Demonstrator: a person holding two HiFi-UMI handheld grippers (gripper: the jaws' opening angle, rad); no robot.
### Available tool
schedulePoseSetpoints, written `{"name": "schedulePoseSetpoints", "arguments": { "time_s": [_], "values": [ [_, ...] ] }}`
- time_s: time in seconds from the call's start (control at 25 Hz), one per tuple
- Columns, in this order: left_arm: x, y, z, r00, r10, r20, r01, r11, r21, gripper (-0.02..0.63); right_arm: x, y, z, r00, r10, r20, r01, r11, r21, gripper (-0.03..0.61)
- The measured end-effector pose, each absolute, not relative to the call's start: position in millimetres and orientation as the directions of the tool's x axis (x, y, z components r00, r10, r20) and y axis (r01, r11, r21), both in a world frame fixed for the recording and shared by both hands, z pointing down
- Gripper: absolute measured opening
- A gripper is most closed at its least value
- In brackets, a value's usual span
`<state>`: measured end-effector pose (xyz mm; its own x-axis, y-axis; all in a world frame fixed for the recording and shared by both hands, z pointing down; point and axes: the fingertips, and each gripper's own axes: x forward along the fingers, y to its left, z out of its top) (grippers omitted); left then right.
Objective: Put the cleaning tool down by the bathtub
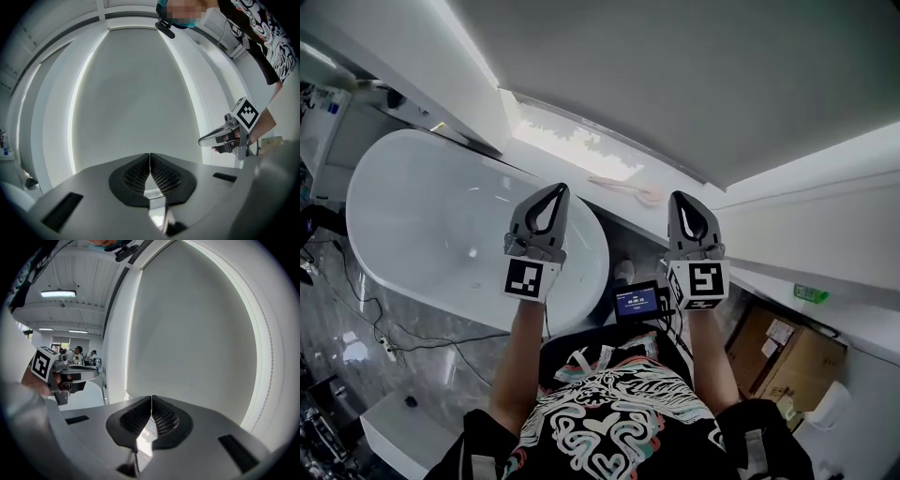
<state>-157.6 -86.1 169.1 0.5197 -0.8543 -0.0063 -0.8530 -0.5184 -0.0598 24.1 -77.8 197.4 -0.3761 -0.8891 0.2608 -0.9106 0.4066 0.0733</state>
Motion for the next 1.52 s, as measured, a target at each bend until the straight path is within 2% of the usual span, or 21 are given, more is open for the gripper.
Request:
{"name": "schedulePoseSetpoints", "arguments": {
  "time_s": [0.44,1.52],
  "values": [
    [-174,-76,116,0.466,-0.883,-0.059,-0.884,-0.462,-0.069,0.017,24,-75,150,-0.380,-0.903,0.202,-0.915,0.398,0.061,0.028],
    [-170,-61,90,0.434,-0.897,-0.086,-0.900,-0.426,-0.097,0.017,23,-67,135,-0.374,-0.912,0.172,-0.919,0.389,0.065,0.028]
  ]
}}
